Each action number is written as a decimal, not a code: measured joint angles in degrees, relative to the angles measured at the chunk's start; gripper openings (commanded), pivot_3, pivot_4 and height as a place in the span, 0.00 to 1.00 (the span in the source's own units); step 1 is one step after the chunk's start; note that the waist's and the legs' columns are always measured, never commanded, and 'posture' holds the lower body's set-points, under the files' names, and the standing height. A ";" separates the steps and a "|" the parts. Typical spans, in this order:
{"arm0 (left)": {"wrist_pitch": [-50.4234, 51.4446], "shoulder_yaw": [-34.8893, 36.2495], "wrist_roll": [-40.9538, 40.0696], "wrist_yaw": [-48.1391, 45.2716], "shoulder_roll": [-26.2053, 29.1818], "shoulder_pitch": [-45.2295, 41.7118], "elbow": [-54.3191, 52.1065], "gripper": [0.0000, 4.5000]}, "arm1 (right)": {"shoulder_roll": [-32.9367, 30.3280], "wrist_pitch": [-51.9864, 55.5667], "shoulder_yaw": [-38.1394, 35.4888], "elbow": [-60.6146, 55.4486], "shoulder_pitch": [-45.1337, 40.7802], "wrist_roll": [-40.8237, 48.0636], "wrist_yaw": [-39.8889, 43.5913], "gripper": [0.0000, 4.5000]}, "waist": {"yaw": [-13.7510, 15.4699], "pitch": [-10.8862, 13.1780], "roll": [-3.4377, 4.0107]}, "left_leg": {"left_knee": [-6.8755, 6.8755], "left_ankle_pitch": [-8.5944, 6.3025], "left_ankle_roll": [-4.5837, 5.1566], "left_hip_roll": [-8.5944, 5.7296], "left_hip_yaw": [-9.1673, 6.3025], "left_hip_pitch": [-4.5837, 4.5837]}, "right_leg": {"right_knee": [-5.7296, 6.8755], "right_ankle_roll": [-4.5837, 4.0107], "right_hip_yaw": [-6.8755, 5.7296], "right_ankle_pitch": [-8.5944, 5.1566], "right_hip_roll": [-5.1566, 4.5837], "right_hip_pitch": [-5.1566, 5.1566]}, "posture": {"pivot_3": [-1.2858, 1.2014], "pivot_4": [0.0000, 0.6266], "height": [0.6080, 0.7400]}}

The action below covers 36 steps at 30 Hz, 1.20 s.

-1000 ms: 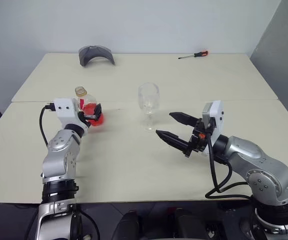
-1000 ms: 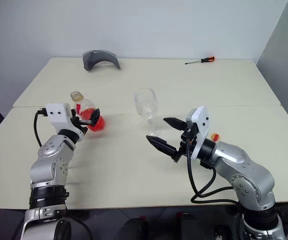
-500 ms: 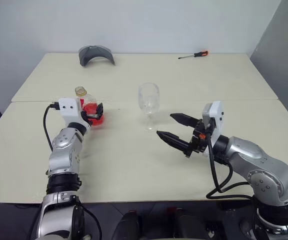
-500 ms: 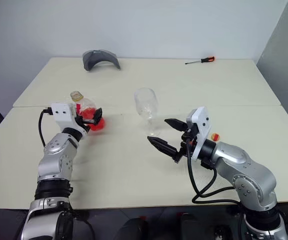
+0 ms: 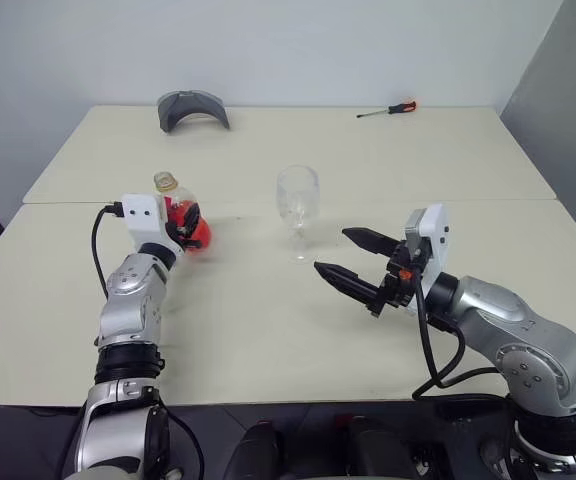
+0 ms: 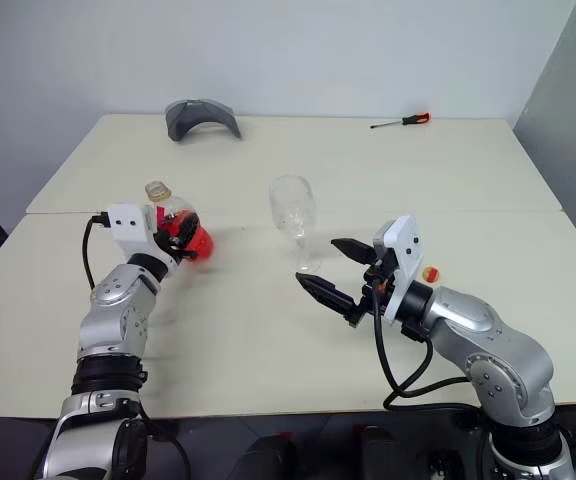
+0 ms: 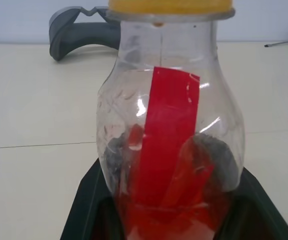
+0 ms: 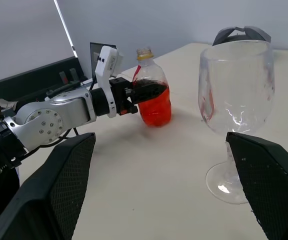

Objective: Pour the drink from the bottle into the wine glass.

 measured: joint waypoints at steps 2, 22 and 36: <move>2.07 -2.03 0.40 -2.07 1.30 -1.89 -0.52 0.30 | 0.17 -0.42 0.07 0.61 -0.78 -0.69 -0.07 1.00 | 0.00 0.02 -0.03 | 0.02 0.00 0.00 0.00 -0.02 -0.04 | 0.01 0.00 -0.05 0.00 0.00 -0.03 | 0.52 0.24 1.00; 1.80 -17.74 5.09 -30.61 9.57 -23.10 6.37 0.26 | 2.34 -2.52 0.05 10.92 -11.18 -8.96 -2.93 1.00 | -0.28 0.03 -0.02 | 0.02 0.09 -0.15 -0.02 0.02 -0.10 | 0.02 -0.01 0.01 0.00 0.02 -0.12 | 0.52 0.24 1.00; -32.10 -23.07 19.26 -34.93 13.51 -32.57 29.17 0.26 | 5.17 -3.29 2.17 13.50 -15.60 -13.03 -3.42 1.00 | -0.31 0.04 -0.02 | 0.05 0.01 -0.01 -0.05 0.03 -0.20 | 0.04 -0.01 0.01 0.00 0.01 -0.24 | 0.52 0.24 1.00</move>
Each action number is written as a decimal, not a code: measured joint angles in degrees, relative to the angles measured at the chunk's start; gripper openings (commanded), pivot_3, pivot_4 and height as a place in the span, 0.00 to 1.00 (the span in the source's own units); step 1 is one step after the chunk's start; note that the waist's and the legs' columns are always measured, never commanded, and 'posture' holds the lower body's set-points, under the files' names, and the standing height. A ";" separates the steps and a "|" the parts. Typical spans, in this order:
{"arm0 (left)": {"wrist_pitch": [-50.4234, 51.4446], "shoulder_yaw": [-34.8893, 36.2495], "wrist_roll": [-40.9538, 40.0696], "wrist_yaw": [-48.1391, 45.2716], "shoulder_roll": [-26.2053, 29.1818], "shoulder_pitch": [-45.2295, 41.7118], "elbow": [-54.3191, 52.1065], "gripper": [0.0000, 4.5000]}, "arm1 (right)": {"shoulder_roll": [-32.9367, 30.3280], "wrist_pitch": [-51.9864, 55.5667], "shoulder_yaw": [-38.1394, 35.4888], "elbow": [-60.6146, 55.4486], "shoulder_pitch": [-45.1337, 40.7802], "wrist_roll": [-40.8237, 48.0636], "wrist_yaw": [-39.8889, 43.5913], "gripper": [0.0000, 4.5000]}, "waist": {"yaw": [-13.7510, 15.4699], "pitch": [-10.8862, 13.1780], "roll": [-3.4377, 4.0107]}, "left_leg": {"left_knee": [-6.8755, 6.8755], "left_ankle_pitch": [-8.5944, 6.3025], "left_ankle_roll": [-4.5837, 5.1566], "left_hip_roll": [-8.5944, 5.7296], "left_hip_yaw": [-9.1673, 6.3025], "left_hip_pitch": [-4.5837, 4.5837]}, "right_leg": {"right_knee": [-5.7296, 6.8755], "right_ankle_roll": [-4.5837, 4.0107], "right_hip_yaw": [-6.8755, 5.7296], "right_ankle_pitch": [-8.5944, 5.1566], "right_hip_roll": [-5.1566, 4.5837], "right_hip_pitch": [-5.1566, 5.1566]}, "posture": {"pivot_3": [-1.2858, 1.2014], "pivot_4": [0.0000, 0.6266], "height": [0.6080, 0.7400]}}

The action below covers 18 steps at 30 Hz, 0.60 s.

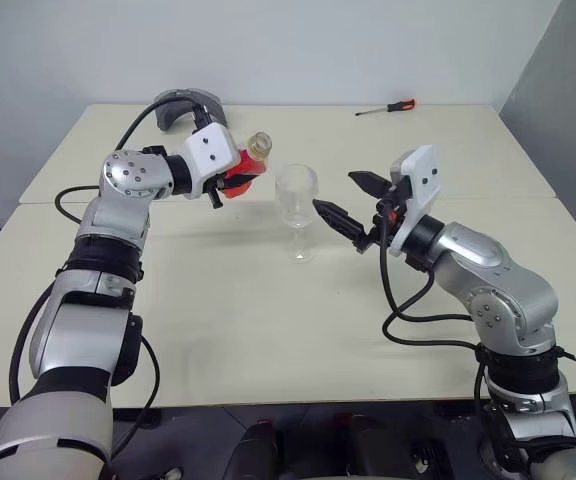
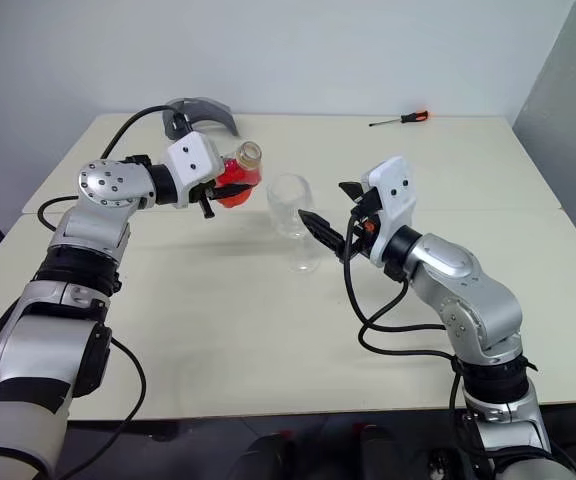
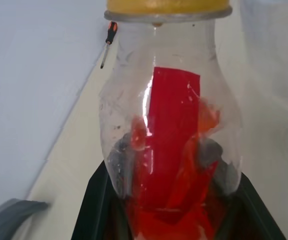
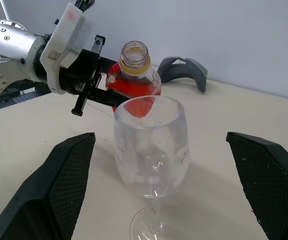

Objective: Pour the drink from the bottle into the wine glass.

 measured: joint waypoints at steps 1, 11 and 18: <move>-1.58 -0.05 0.45 0.08 -0.02 -0.70 1.08 0.26 | 0.13 -0.07 0.00 0.16 -0.15 -0.06 0.03 1.00 | 0.00 0.00 0.00 | 0.00 0.00 0.00 0.00 0.00 0.00 | 0.00 0.00 0.00 0.00 0.00 0.00 | 0.52 0.24 1.00; -11.10 -0.11 4.20 1.47 -0.62 -5.44 8.57 0.26 | 1.23 -0.52 0.00 0.42 -1.18 -1.61 0.34 1.00 | -0.06 0.00 0.00 | 0.00 0.00 0.01 -0.01 0.01 0.00 | 0.05 0.00 -0.01 0.00 0.00 -0.04 | 0.52 0.24 1.00; -15.24 -1.28 7.42 3.14 -0.63 -7.29 11.35 0.26 | 1.47 -0.52 0.00 0.44 -1.17 -2.13 1.14 1.00 | -0.07 0.00 0.00 | 0.01 0.00 0.01 -0.02 0.01 -0.02 | 0.06 0.00 -0.01 0.00 0.00 -0.06 | 0.52 0.24 1.00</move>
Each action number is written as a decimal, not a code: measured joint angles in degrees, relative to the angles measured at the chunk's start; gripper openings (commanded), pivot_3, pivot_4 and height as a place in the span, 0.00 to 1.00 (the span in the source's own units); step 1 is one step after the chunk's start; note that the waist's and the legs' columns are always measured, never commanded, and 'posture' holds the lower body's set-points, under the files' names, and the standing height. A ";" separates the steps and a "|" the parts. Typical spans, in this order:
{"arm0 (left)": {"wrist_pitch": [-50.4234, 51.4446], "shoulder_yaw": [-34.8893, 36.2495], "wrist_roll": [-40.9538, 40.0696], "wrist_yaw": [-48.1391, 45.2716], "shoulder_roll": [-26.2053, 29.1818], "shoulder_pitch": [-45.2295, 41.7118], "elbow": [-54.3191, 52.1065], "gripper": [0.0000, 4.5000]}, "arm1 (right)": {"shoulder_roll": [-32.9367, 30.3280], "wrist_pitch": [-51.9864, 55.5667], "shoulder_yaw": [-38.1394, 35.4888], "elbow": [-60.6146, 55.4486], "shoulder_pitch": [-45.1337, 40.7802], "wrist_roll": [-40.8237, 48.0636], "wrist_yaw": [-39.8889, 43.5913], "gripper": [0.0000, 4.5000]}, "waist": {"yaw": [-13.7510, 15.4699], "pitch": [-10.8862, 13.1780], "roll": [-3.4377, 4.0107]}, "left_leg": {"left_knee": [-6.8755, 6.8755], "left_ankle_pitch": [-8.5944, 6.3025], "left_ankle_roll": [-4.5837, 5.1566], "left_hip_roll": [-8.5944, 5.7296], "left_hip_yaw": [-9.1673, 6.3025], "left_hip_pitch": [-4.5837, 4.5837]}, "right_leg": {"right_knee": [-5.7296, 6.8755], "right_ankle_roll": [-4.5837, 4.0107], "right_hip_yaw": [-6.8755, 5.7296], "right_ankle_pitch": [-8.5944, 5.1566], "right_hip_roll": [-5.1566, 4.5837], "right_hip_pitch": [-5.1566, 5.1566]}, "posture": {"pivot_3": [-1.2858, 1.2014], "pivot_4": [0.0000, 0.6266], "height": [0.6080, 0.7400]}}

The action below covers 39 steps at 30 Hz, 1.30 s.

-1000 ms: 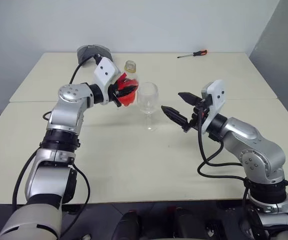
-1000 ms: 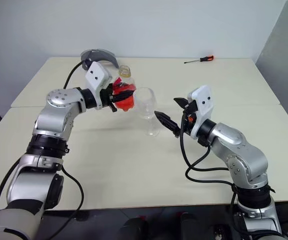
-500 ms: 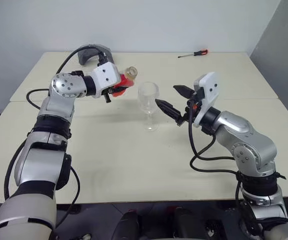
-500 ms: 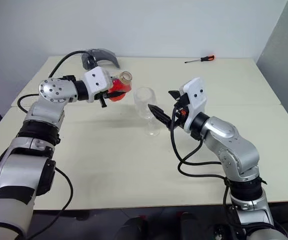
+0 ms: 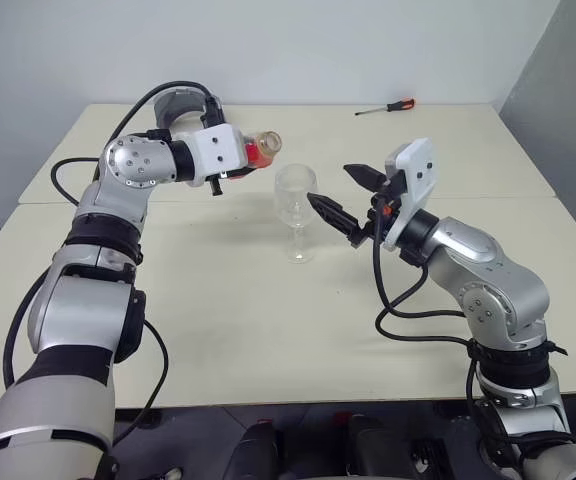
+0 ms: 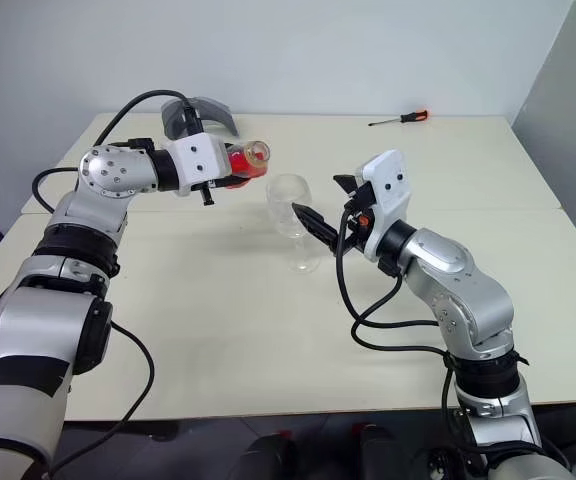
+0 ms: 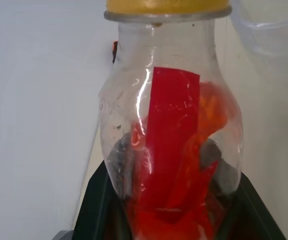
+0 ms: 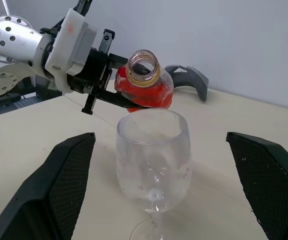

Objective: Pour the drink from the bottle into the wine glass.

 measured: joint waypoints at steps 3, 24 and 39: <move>-1.81 -0.06 1.04 0.79 0.01 -1.21 0.87 0.26 | 0.08 0.00 0.01 0.02 0.01 -0.21 0.03 1.00 | 0.00 0.00 0.00 | 0.00 0.00 0.00 0.00 0.01 0.00 | 0.00 0.00 0.00 0.00 0.00 0.00 | 0.52 0.24 1.00; -10.68 -4.54 9.33 6.69 1.77 -4.30 4.33 0.25 | 0.39 -0.61 0.94 0.25 1.02 -0.81 0.19 1.00 | -0.08 0.00 0.00 | 0.00 0.00 0.00 -0.01 0.02 0.01 | 0.04 0.00 0.01 0.00 0.00 -0.02 | 0.52 0.24 1.00; -13.47 -6.24 12.74 9.50 2.77 -6.29 5.81 0.25 | 0.45 -0.79 1.14 0.25 1.56 -1.93 1.10 1.00 | -0.11 0.00 0.00 | 0.01 0.01 -0.01 -0.02 0.02 0.01 | 0.05 0.00 0.01 0.00 0.00 -0.02 | 0.52 0.24 1.00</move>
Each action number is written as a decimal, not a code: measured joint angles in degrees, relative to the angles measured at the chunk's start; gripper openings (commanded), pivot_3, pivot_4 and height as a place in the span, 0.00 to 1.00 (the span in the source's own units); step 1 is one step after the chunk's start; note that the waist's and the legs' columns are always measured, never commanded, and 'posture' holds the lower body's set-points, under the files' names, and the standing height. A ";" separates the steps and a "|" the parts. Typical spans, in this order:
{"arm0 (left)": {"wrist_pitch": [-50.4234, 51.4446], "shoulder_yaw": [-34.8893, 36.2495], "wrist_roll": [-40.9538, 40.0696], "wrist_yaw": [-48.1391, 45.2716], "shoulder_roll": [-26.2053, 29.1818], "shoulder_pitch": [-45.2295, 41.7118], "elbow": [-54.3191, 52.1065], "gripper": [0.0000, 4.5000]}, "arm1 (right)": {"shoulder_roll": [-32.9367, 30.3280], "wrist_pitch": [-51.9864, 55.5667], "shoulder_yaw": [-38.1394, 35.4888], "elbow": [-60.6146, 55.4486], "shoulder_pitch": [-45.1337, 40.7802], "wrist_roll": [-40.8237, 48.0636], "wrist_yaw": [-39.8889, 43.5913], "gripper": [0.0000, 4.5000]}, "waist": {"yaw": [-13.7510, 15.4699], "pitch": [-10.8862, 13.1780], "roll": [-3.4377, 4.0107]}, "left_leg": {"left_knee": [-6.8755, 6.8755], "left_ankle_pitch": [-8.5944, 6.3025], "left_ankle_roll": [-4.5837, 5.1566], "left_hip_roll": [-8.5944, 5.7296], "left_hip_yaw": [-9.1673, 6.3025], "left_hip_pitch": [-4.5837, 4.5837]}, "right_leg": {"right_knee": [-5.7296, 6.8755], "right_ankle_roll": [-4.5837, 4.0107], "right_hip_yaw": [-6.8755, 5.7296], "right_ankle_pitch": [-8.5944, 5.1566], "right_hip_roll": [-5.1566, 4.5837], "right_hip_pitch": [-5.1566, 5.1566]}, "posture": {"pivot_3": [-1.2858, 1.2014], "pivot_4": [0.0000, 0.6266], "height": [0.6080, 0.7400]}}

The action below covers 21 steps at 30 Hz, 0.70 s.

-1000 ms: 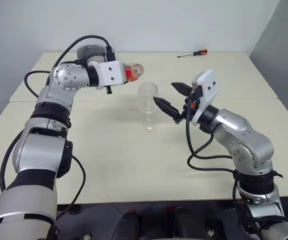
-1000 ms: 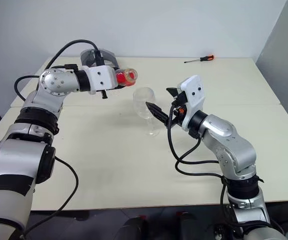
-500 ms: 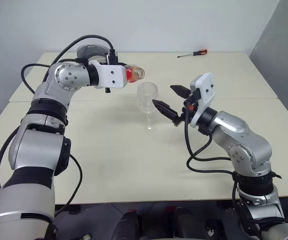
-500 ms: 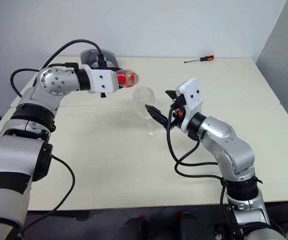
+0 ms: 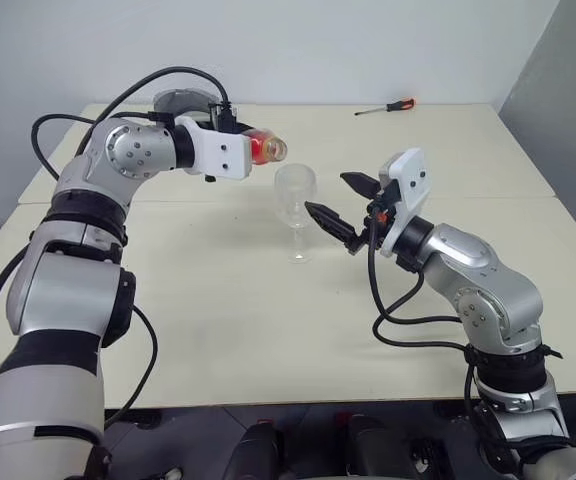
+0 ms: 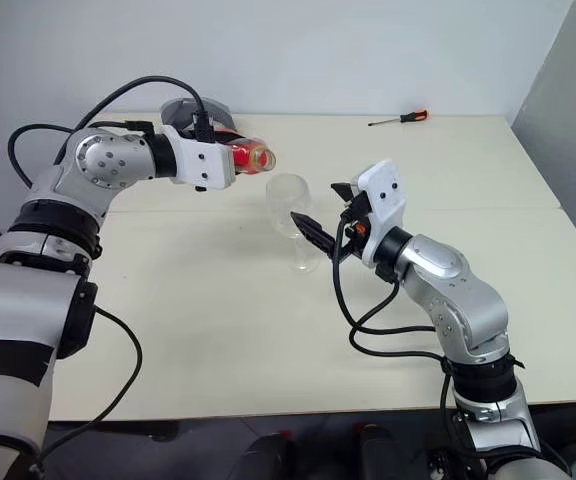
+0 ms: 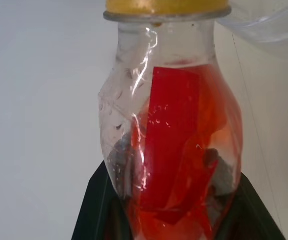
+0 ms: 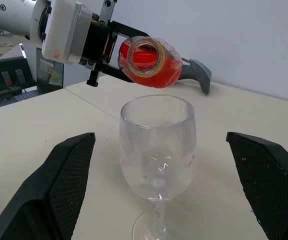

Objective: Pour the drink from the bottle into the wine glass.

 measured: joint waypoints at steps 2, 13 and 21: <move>-0.40 -0.33 0.15 0.23 0.00 -0.01 0.07 0.25 | 0.01 -0.01 0.00 0.00 0.02 -0.22 0.06 1.00 | 0.00 0.00 0.00 | 0.00 0.00 0.00 0.00 0.00 0.00 | 0.00 0.00 -0.01 0.00 0.00 0.00 | 0.52 0.24 1.00; -1.60 -1.68 2.54 3.01 0.07 -2.47 0.80 0.25 | 0.24 -0.15 0.00 0.00 0.03 -0.35 0.11 1.00 | 0.00 0.00 0.00 | 0.01 0.00 0.00 0.00 0.00 0.00 | 0.01 0.00 0.00 0.00 0.00 0.00 | 0.52 0.24 1.00; -2.19 -3.53 5.69 5.72 0.93 -3.03 2.50 0.25 | 0.23 -0.25 0.00 0.05 0.03 -0.38 0.13 1.00 | -0.05 0.00 0.00 | 0.01 0.00 0.00 -0.02 0.00 -0.01 | 0.02 0.00 0.00 0.00 0.00 -0.02 | 0.52 0.24 1.00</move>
